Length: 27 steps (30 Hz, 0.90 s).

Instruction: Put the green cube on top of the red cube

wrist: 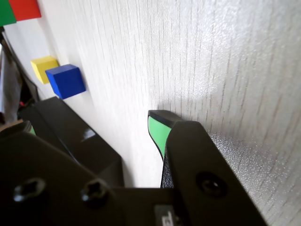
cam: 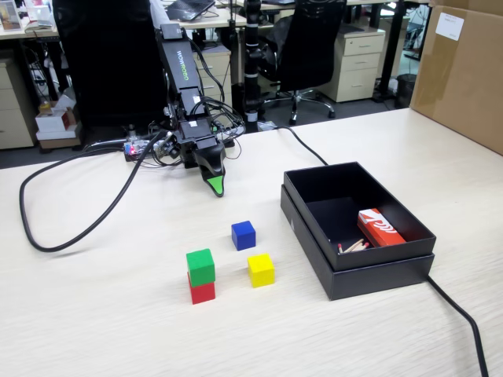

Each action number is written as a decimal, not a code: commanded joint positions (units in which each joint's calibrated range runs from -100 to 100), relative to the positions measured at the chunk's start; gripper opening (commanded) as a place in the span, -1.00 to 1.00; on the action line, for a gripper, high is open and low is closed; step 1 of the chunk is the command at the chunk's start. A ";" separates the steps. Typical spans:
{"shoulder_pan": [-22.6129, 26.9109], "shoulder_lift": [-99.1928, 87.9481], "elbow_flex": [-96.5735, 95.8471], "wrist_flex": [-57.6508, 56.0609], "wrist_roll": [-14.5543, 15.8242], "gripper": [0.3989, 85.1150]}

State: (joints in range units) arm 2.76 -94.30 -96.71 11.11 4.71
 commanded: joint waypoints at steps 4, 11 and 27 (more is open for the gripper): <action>-0.24 1.42 -0.48 0.08 0.15 0.14; -0.24 1.99 -0.48 0.08 0.15 0.14; -0.24 1.88 -0.57 0.08 0.10 0.14</action>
State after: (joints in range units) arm 2.52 -93.27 -96.81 11.19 4.62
